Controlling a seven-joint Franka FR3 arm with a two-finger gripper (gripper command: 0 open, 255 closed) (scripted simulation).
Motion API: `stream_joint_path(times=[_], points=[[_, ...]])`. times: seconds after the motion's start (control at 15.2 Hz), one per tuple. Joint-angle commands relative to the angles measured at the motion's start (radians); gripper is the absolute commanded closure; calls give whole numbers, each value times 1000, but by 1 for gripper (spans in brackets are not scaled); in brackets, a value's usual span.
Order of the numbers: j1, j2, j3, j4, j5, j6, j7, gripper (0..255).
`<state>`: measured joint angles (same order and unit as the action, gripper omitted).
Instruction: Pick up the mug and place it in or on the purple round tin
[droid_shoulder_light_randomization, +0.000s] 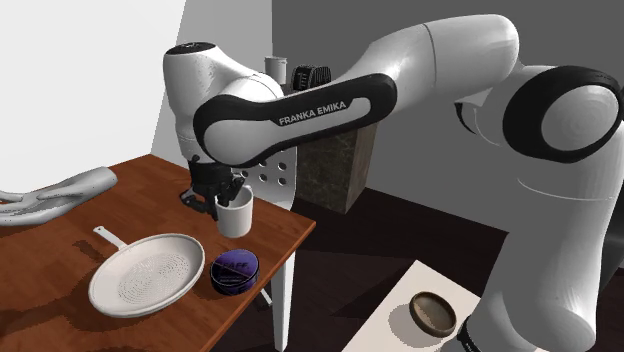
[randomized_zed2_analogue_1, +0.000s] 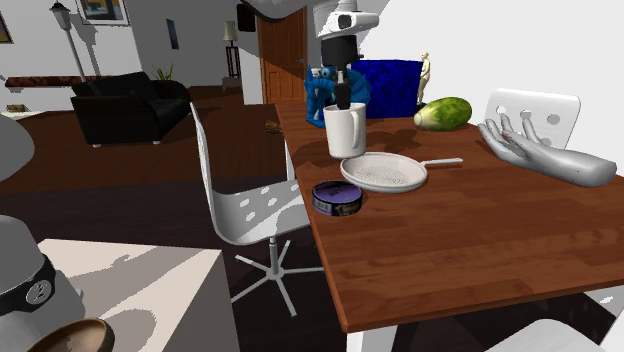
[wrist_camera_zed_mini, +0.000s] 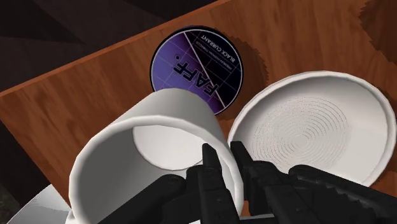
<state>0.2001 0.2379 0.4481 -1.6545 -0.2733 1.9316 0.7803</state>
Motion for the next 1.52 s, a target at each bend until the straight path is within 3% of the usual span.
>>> stream_joint_path(times=[0.0,0.99,1.45], points=[[4,4,1,-15,-4,16,12,255],[8,62,-15,-150,-55,199,66,255],[8,62,-15,-150,-55,199,66,255]])
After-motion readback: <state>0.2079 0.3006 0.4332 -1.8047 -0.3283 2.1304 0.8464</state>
